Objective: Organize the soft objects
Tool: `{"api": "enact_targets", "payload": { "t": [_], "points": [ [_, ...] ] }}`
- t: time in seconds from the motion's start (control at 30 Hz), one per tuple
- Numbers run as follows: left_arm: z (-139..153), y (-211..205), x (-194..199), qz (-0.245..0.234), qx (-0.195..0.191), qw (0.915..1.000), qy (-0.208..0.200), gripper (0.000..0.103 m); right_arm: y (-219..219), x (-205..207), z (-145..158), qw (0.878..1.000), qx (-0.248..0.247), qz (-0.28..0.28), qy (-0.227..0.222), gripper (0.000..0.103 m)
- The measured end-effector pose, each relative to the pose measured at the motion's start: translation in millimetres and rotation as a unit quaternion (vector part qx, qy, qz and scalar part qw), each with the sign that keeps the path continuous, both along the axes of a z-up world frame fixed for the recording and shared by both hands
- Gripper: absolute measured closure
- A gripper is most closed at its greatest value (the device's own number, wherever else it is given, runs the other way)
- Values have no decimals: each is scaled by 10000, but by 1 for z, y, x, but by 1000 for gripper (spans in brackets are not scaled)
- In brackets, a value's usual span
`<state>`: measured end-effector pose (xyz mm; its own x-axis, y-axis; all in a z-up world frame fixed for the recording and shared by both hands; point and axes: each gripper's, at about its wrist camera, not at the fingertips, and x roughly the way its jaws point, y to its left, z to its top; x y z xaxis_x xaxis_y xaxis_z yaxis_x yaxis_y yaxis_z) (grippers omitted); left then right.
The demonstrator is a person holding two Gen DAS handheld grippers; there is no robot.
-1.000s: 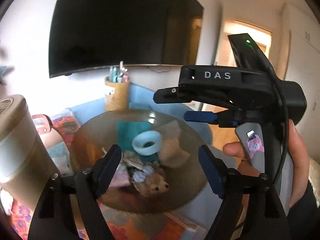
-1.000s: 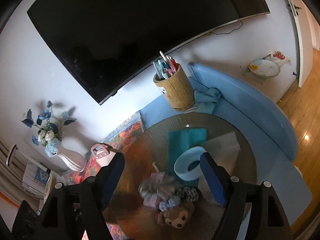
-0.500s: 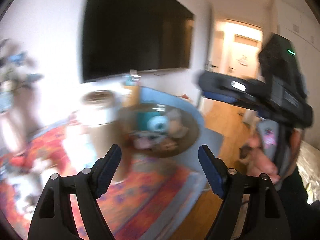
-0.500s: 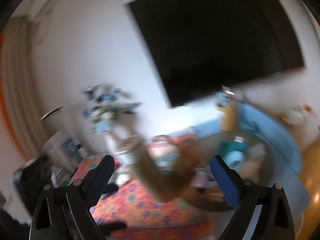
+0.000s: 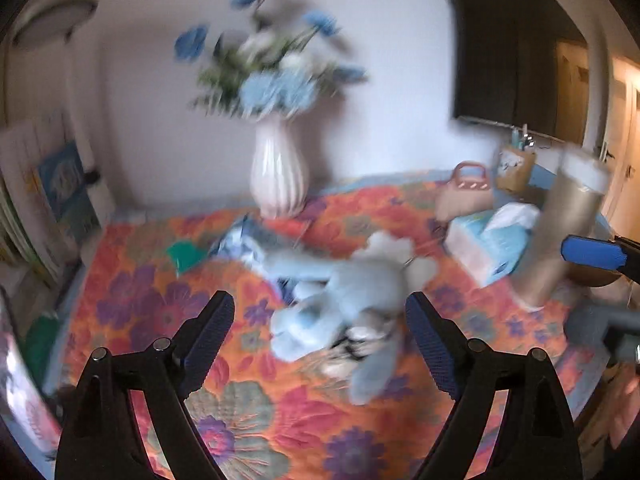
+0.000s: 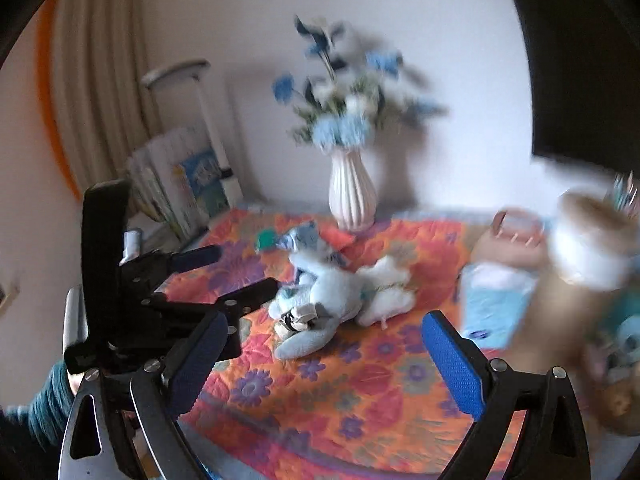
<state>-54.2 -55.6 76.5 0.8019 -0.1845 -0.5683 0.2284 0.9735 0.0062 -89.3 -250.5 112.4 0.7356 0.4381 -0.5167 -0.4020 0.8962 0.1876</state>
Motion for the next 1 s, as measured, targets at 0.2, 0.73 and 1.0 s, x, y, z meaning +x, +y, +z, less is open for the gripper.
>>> {"api": "enact_targets", "payload": {
  "t": [0.2, 0.73, 1.0],
  "points": [
    [-36, 28, 20, 410, -425, 9981, 165, 17, 12, 60, -43, 9970, 161, -465, 604, 6],
    [-56, 49, 37, 417, -1102, 9912, 611, 16, -22, 104, -105, 9779, 763, -1435, 1312, 6],
    [-58, 49, 38, 343, -1151, 9904, 684, 16, -14, 107, -107, 9793, 543, -1427, 1331, 6]
  ]
}}
